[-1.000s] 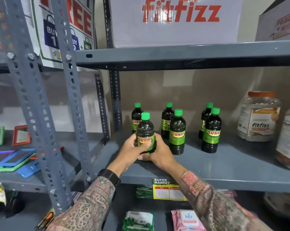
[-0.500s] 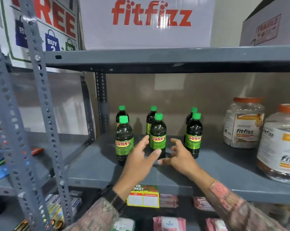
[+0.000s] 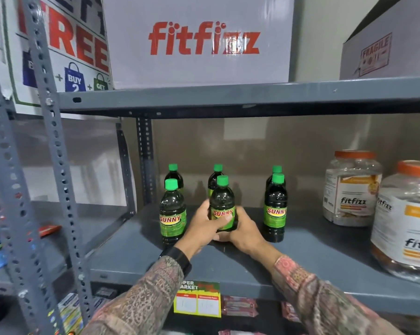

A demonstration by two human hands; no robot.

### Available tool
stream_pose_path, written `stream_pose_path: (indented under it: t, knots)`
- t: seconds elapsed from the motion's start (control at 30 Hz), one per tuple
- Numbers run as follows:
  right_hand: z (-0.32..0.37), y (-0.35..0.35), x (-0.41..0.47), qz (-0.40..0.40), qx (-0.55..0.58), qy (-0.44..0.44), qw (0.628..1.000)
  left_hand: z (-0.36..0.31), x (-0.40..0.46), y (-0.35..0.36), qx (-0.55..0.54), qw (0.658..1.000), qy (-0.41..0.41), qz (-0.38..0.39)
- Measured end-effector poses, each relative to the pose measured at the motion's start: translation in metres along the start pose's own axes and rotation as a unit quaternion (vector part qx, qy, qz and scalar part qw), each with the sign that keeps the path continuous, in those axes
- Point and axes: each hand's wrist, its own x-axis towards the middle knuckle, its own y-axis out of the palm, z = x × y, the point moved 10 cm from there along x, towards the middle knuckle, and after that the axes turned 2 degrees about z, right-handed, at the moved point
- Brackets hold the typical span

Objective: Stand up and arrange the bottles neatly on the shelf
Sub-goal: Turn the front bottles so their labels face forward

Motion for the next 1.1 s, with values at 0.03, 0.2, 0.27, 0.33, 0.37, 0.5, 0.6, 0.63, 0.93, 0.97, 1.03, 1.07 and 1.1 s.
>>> stream_pose_path:
  t: [0.03,0.2,0.27,0.33,0.37,0.5,0.6,0.63,0.93,0.97,1.03,1.07,1.1]
  knots:
    - [0.000,0.000,-0.002,0.003,-0.002,-0.002,1.000,0.000,-0.002,0.000,-0.003,1.000,0.004,0.000]
    - [0.004,0.002,-0.017,0.001,-0.017,-0.020,1.000,-0.002,-0.016,0.001,-0.024,0.999,0.025,0.012]
    - [0.005,0.002,-0.023,-0.002,-0.017,-0.024,1.000,-0.003,-0.021,0.000,-0.017,0.999,0.029,0.008]
    - [0.007,0.003,-0.027,-0.003,-0.015,-0.026,1.000,-0.003,-0.023,0.000,-0.012,0.999,0.030,0.007]
    - [0.008,0.003,-0.029,-0.001,-0.016,-0.028,0.999,-0.005,-0.025,-0.001,-0.009,0.999,0.030,0.006]
    - [0.011,-0.002,-0.038,0.023,-0.016,-0.030,0.999,-0.012,-0.034,-0.001,0.014,0.999,0.050,0.012]
    - [0.001,-0.018,-0.054,0.044,-0.005,-0.005,0.999,-0.012,-0.054,-0.008,0.045,0.996,0.057,-0.042]
    - [-0.005,-0.026,-0.061,0.050,-0.001,0.007,0.999,-0.011,-0.067,-0.018,0.072,0.991,0.054,-0.103]
    - [-0.056,-0.134,-0.077,-0.057,-0.050,0.071,0.995,-0.038,-0.060,0.087,0.112,0.990,0.080,-0.016]
    - [-0.058,-0.139,-0.069,-0.055,-0.047,0.074,0.995,-0.037,-0.045,0.100,0.119,0.991,0.060,0.000]
    - [-0.061,-0.141,-0.055,-0.035,-0.021,0.075,0.996,-0.031,-0.015,0.118,0.123,0.992,0.023,0.011]
    - [-0.062,-0.138,-0.046,-0.025,-0.007,0.075,0.997,-0.026,0.000,0.122,0.120,0.993,0.002,0.015]
    - [-0.063,-0.137,-0.039,-0.020,0.001,0.071,0.997,-0.018,0.016,0.126,0.101,0.995,-0.013,0.023]
